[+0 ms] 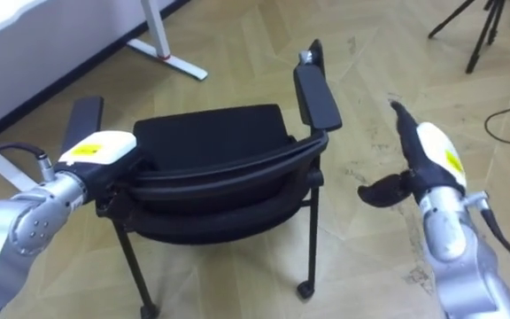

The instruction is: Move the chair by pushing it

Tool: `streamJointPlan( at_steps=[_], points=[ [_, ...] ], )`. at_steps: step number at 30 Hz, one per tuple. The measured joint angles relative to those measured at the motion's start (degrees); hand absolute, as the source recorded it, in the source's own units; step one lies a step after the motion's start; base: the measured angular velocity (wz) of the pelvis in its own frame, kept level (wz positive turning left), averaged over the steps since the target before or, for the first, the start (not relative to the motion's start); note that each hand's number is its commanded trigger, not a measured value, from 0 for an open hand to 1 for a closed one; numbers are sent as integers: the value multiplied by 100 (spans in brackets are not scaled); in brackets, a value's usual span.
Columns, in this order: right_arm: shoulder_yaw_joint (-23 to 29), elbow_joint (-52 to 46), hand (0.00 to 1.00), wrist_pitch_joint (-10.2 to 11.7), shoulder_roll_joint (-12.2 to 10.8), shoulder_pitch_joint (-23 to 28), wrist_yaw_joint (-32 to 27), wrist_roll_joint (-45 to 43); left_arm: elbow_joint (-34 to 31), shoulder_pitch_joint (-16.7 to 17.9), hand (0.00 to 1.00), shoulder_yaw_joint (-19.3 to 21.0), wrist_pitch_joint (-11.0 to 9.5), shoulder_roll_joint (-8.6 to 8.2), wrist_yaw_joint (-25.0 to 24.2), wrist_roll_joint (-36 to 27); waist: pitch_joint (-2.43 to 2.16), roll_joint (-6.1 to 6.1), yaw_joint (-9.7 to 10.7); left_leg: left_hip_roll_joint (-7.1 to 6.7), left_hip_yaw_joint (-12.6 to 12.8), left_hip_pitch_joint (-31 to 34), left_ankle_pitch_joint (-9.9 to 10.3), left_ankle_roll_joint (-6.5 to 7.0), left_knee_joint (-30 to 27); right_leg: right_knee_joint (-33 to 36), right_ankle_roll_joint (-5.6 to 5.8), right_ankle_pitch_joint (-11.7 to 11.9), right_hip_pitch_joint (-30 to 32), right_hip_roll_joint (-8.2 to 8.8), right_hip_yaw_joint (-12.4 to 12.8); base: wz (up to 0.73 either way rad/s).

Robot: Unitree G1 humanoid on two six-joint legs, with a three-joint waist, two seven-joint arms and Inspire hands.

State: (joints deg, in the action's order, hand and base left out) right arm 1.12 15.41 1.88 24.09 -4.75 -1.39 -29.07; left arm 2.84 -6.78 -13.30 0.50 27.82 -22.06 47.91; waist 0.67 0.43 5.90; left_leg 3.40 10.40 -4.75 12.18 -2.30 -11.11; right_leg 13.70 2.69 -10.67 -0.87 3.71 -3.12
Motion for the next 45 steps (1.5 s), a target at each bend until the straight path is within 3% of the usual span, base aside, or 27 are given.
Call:
streamJointPlan(
  at_steps=[4, 7, 13, 23, 28, 34, 42, 45],
  points=[
    [-40, -336, 0, 33, 150, -332, 88, -303, 3, 2, 100, 1, -138, 71, -8, -99, 1, -3, -8, 1, -17, -24, 0, 0, 11, -2, 0, 0, -20, -1, -14, 0],
    [-288, -498, 0, 220, 367, -463, 86, -482, 9, 5, 100, -35, -259, 168, 30, -132, 7, -19, -11, 1, -22, -53, 0, 0, 40, -10, -1, 1, -40, -2, -21, 0],
    [-504, -535, 0, 489, 369, -547, 95, -880, 31, 4, 100, -36, -432, 311, 77, -300, 18, -43, -9, 1, -25, -50, 0, 0, 42, -16, -1, 1, -35, -2, -28, 0],
    [-554, -536, 0, 626, 410, -547, 127, -1011, 137, 2, 100, -39, -662, 439, 168, -515, 44, -71, -17, 1, -23, -106, 0, 0, 81, -42, -1, 1, -93, -3, -38, 0],
    [-909, -536, 0, 675, 605, -545, 306, -1052, 322, -106, 100, -53, -814, 446, 314, -626, 97, -85, -101, 3, -22, -92, 0, 0, 87, -110, -2, 1, -111, -5, -88, 3],
    [-1337, -721, 0, 614, 837, -545, 739, -1133, 442, -256, 100, -235, -819, 480, 386, -731, 95, -85, -163, -1, -22, -89, 0, 0, 86, -106, -1, 1, -105, -2, -91, 0],
    [-1458, -888, 0, 572, 858, -545, 1160, -1138, 453, -281, 100, -274, -805, 480, 397, -732, 82, -95, -191, 0, -28, -86, 0, 0, 84, -102, -2, 1, -109, -2, -110, 0],
    [-1588, -965, 0, 551, 989, -545, 1234, -1138, 455, -281, 100, -324, -792, 482, 437, -732, 58, -113, -191, 0, -59, -86, 0, 0, 85, -102, -2, 1, -118, -1, -152, 1]
  ],
)
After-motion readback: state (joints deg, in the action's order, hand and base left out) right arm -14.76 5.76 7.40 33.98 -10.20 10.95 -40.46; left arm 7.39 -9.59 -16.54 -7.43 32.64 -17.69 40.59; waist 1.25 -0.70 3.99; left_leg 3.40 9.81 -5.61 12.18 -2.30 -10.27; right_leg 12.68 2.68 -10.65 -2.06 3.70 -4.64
